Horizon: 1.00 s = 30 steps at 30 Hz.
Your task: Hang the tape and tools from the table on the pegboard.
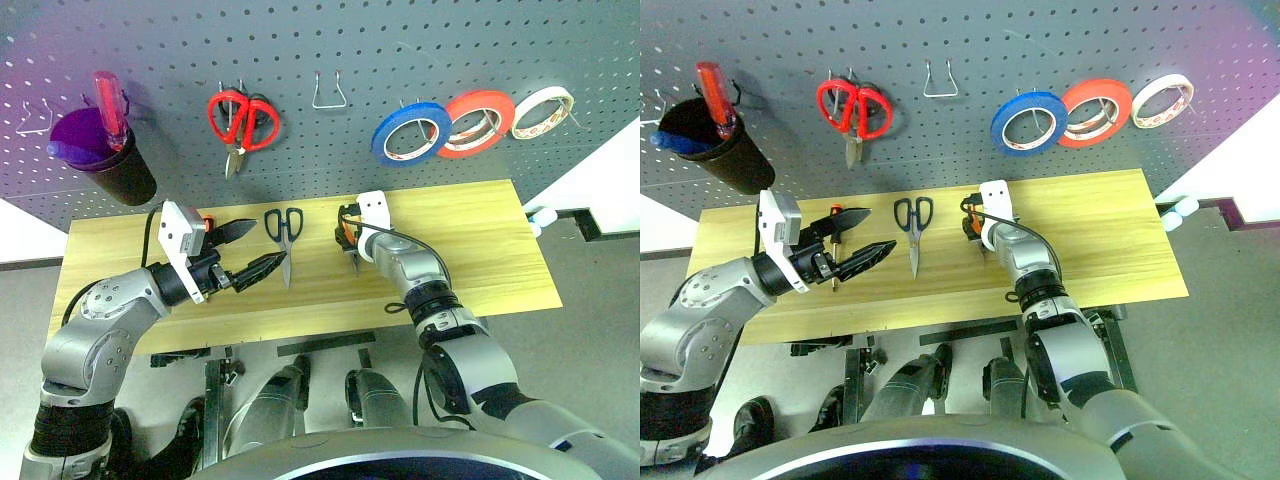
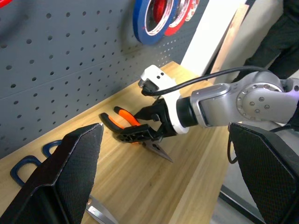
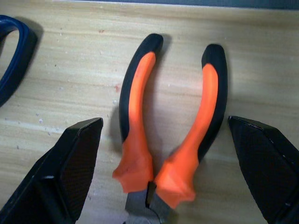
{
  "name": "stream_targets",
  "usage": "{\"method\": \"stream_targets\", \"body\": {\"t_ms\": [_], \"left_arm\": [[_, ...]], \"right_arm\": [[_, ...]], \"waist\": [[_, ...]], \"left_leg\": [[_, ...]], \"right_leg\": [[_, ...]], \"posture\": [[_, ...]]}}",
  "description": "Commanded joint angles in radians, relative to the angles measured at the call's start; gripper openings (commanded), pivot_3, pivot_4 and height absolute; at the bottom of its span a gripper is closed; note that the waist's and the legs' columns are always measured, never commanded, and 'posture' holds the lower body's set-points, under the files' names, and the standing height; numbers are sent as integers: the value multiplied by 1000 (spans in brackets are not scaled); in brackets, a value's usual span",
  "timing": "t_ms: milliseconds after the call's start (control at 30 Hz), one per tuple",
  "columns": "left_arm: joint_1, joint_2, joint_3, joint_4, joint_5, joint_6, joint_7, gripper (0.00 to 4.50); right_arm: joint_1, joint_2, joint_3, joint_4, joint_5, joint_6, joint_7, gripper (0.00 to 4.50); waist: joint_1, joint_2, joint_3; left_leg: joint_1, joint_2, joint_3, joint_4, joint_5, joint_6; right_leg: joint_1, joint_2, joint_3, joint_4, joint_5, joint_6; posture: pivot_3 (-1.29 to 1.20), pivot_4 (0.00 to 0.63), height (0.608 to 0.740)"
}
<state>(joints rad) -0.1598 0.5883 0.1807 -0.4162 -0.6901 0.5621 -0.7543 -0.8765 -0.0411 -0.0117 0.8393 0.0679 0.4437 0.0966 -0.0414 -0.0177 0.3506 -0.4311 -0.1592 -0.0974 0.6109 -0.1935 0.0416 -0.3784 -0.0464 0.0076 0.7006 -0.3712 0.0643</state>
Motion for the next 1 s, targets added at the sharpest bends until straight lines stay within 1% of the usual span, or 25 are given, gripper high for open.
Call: {"method": "stream_targets", "body": {"t_ms": [33,100,200,267,633,733,900,1000], "left_arm": [[12,-1,23,-47,-25,-12,5,4500],[13,-3,24,-49,-25,-12,7,4500],[13,-3,25,-48,-25,-13,9,4500],[12,0,25,-46,-22,-14,7,4500],[8,-2,26,-43,-25,-12,9,4500],[6,-2,26,-40,-26,-11,8,4500],[2,-5,20,-35,-24,-12,8,4500],[-2,-9,18,-32,-23,-14,8,4500]], "right_arm": [[-23,0,-8,20,-8,-11,-8,3920],[-22,2,-9,27,-8,-10,-1,3228],[-24,3,-8,33,-11,-10,5,2416],[-27,4,-11,37,-10,-14,5,2093],[-19,5,7,33,-23,-9,35,2093],[-21,-2,41,27,-53,-30,60,2093],[3,2,-9,-57,7,-35,102,2093],[35,-8,-9,-132,18,-23,129,2093]], "waist": [[0,0,0],[0,0,0],[0,0,0],[-1,0,0],[-1,0,0],[-1,0,0],[0,0,0],[0,0,0]], "left_leg": [[0,0,0,0,0,0],[0,0,0,0,0,0],[0,0,0,0,0,0],[0,0,0,0,0,0],[0,0,0,-1,0,0],[0,0,0,-1,0,0],[-1,0,0,-1,0,0],[-7,0,0,0,0,0]], "right_leg": [[0,0,0,0,0,0],[0,0,0,0,0,0],[0,0,0,0,0,0],[0,0,0,0,0,0],[-3,0,0,-1,0,0],[-3,0,0,-1,0,0],[-3,0,0,-1,0,0],[-7,0,0,0,0,0]], "posture": [[99,399,740],[99,399,740],[100,399,740],[98,399,740],[96,398,740],[93,397,740],[84,389,740],[79,384,740]]}}
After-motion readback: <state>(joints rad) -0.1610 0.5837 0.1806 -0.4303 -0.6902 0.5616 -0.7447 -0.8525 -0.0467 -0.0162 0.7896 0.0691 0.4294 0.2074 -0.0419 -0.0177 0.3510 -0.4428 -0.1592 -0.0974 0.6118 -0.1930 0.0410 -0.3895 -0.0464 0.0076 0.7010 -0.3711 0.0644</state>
